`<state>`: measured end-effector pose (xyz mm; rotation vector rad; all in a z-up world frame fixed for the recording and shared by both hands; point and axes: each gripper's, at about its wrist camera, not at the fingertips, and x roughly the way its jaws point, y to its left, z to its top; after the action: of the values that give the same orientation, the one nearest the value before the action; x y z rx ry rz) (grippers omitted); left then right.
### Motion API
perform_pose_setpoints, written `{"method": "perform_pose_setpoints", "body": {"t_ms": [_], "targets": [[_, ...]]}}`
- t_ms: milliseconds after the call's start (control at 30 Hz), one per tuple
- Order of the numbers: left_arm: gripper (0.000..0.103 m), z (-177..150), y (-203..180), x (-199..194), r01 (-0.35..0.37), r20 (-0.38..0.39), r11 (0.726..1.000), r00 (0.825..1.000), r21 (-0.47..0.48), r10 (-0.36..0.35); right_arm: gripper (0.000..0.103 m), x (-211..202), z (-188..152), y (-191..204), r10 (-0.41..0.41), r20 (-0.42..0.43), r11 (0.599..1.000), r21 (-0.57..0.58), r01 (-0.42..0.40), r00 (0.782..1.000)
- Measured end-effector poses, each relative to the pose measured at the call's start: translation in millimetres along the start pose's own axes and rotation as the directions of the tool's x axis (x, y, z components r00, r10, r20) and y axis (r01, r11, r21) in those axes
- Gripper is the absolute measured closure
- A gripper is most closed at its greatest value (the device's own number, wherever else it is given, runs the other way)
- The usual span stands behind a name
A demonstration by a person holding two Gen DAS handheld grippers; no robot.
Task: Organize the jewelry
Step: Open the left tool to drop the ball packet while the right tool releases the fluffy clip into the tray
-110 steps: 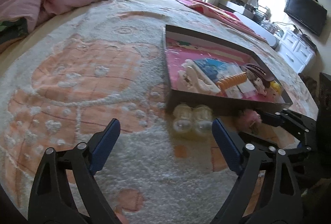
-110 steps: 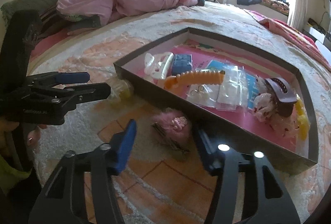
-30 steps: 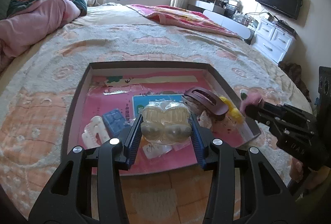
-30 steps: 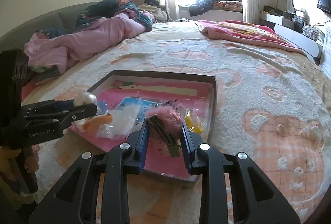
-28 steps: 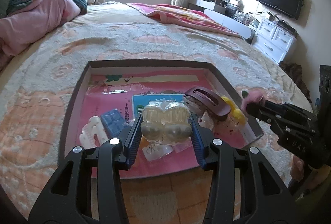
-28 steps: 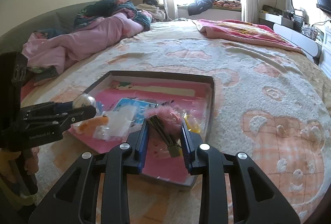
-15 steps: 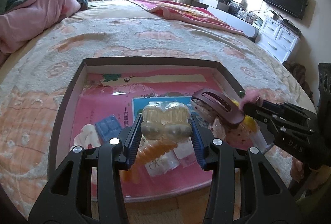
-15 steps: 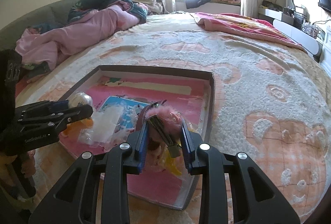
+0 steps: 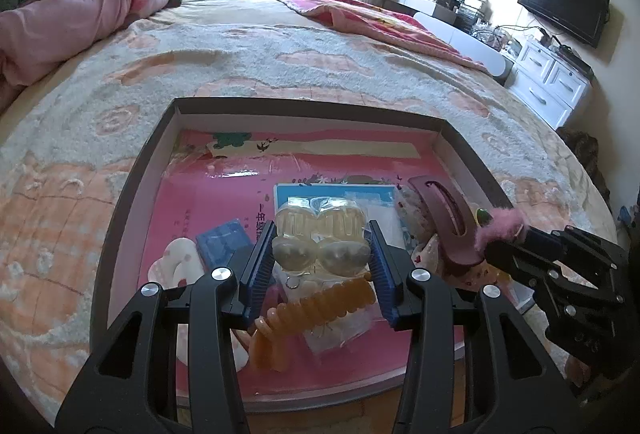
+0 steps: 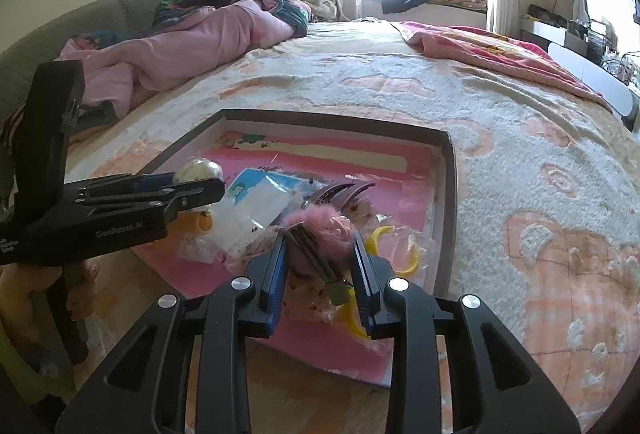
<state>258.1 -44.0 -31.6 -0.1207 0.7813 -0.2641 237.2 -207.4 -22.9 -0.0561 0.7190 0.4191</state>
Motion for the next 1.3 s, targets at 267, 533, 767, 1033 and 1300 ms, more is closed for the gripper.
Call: {"method": "perform_pose_setpoints", "body": {"t_ms": [267, 533, 767, 1033, 1300], "targets": [[0.067, -1.9, -0.3, -0.1, -0.005, -0.007, 1.0, 1.0, -0.001, 0.005, 0.062, -5.7, -5.8, 0.2, -0.006, -0.008, 1.0, 0.013, 0.006, 1.0], [0.051, -2.3, 1.6, -14.0, -0.008, 0.021, 1.0, 1.0, -0.006, 0.008, 0.048, -24.8, -9.5, -3.1, -0.015, 0.025, 0.999, 0.036, 0.014, 1.0], [0.031, -8.7, 7.0, -39.0, -0.022, 0.048, 0.999, 0.999, -0.034, 0.024, 0.033, -49.4, -9.5, -2.6, -0.022, 0.075, 0.998, 0.058, 0.018, 0.997], [0.018, -14.1, 11.8, -73.5, -0.03, 0.086, 0.998, 0.996, -0.059, 0.035, 0.023, -76.1, -13.4, 3.1, -0.035, 0.118, 0.998, 0.065, 0.027, 0.992], [0.012, -24.4, 7.2, -105.1, -0.053, 0.129, 0.998, 0.99, -0.046, 0.059, 0.014, -98.3, -21.8, 14.4, -0.043, 0.147, 0.998, 0.06, 0.034, 0.988]]}}
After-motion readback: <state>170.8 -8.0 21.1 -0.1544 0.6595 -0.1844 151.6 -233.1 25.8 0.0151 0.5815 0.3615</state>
